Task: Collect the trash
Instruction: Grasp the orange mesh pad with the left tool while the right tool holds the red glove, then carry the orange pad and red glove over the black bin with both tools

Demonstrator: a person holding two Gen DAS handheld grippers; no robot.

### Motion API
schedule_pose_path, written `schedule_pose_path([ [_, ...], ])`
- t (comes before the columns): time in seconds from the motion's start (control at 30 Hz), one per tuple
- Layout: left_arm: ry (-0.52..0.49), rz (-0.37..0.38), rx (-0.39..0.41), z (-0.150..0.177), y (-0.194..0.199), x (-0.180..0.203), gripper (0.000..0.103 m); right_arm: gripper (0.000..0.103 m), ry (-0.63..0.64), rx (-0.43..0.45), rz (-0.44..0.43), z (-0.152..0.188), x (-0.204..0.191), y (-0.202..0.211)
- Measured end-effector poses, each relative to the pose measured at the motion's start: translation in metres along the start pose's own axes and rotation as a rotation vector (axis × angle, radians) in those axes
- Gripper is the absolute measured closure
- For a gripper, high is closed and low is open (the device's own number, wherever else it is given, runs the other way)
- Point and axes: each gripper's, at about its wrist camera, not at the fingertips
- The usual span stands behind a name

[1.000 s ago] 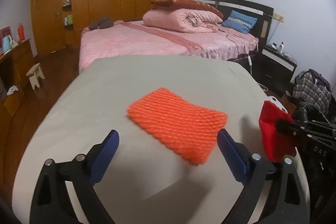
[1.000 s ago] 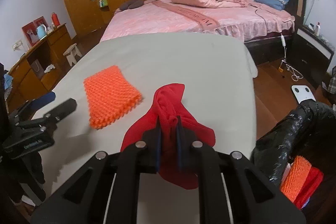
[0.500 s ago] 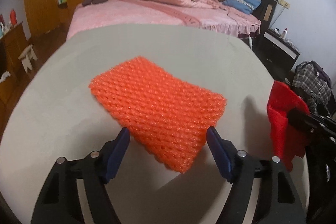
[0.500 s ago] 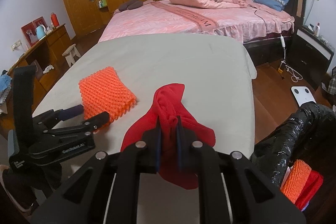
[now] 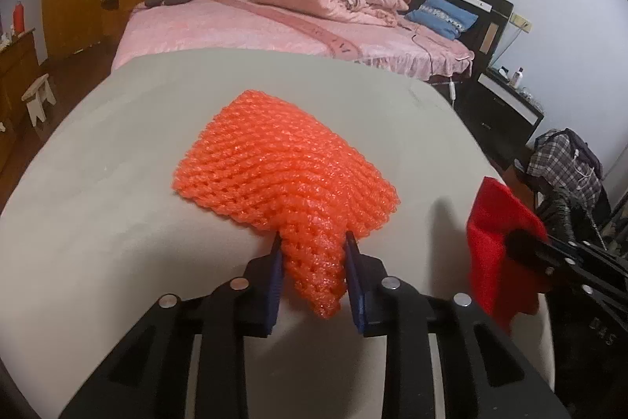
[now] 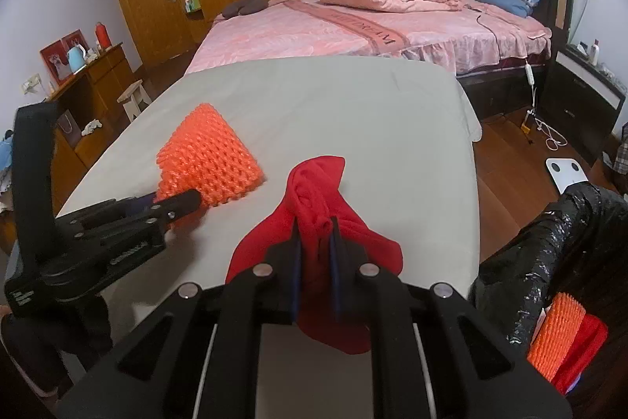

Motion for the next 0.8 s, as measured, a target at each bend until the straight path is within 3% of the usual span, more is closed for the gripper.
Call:
schedule_pose_path([
  [0.37,-0.055,-0.024,0.068,-0.003,0.037,0.01,0.076,0.092,-0.005,0.034,-0.009,-0.003,-0.002,0.017],
  [0.8,-0.063,-0.002,0.138,-0.013,0.077,0.019,0.076,0.092,0.005,0.116,-0.016,-0.018,-0.006,0.061],
])
Point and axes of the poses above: each gripper's, at about its wrist camera, not at the fingertips, and y roughly against the way its jaws point, x to its right, z to its underside, and after that the axes turned 7 degrees about -z, right-handed
